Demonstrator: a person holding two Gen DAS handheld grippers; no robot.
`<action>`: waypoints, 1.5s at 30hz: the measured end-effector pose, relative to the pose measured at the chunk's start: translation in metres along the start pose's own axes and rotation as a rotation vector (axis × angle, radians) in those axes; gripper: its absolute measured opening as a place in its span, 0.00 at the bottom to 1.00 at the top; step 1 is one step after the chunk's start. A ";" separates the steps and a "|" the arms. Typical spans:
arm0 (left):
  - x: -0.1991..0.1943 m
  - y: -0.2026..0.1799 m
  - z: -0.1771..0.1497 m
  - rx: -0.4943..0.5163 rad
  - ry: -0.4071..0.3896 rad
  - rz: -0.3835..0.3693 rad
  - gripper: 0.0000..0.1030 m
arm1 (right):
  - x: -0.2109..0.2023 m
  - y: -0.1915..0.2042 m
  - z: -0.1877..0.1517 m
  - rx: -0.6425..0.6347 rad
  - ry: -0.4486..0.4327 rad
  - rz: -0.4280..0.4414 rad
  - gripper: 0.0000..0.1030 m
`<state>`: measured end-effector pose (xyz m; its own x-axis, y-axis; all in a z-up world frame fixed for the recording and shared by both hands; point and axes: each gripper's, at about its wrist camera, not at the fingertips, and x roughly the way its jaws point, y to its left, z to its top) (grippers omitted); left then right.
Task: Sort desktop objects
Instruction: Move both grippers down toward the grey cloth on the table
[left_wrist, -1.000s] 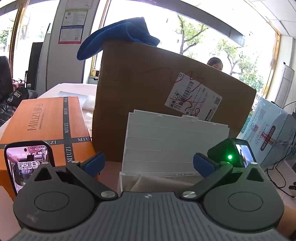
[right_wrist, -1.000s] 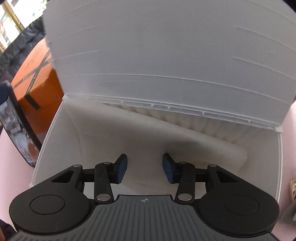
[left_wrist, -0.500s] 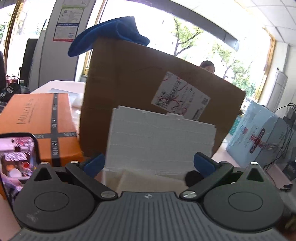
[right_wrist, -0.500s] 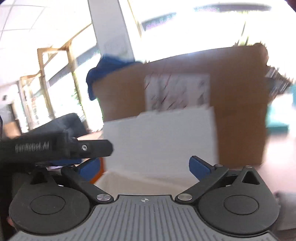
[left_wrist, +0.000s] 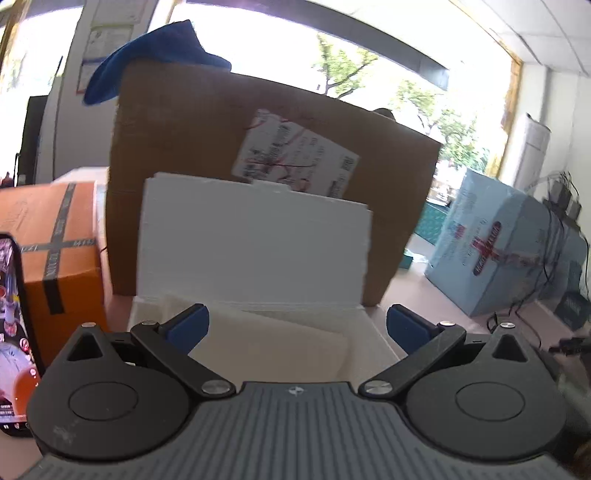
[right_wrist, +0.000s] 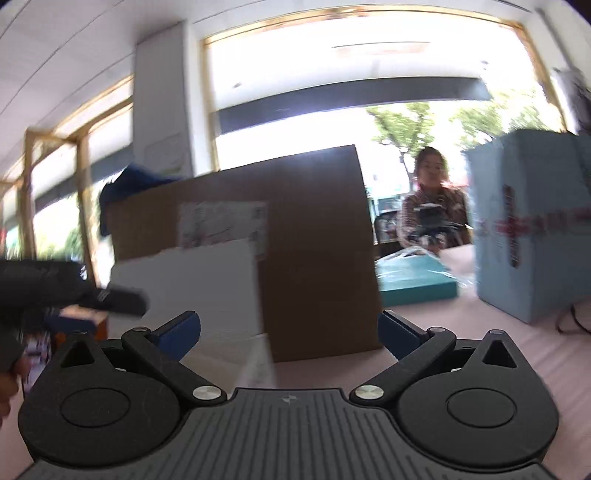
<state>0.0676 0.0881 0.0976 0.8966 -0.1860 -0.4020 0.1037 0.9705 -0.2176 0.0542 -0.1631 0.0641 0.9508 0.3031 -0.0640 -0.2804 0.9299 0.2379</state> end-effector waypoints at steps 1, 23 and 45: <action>-0.001 -0.007 -0.003 0.028 -0.008 0.004 1.00 | -0.003 -0.011 0.003 0.030 -0.010 -0.009 1.00; 0.092 -0.226 -0.002 0.139 0.018 -0.088 1.00 | -0.037 -0.200 0.033 0.373 -0.050 -0.202 1.00; 0.180 -0.141 -0.033 -0.143 0.439 -0.127 1.00 | 0.018 -0.200 -0.006 0.380 0.343 -0.240 1.00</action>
<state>0.2000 -0.0871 0.0263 0.6111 -0.3786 -0.6951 0.1130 0.9110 -0.3967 0.1269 -0.3426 0.0098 0.8669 0.2014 -0.4559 0.0660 0.8603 0.5056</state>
